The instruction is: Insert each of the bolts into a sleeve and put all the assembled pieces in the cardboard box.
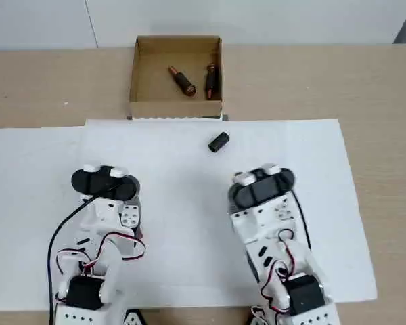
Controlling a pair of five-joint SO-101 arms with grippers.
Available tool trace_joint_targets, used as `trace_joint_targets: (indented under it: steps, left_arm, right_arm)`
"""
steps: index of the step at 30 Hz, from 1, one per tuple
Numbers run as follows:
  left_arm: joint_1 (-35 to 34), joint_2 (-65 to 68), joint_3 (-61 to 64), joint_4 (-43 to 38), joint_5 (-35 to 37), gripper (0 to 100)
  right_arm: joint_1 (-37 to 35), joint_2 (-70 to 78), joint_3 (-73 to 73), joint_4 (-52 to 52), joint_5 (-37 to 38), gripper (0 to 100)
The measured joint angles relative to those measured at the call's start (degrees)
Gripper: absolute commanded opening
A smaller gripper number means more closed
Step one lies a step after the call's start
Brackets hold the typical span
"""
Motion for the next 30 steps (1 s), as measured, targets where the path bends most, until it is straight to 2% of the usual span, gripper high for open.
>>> trace_joint_targets:
  steps: [5, 12, 19, 30]
  left_arm:
    - [-0.9, 0.0, 1.1, 0.0, -0.1, 1]
    - [-0.9, 0.0, 1.1, 0.0, -0.2, 1]
    - [-0.9, 0.0, 1.1, 0.0, -0.2, 1]
    - [-0.9, 0.0, 1.1, 0.0, -0.4, 1]
  right_arm:
    - [1.9, 0.0, -7.3, 7.0, -1.1, 0.2]
    - [2.1, 8.9, -18.4, 7.9, -1.1, 0.2]
    - [2.5, 35.6, -37.7, 7.9, -3.9, 0.2]
    - [2.5, 75.3, -65.8, 7.7, -3.9, 0.3]
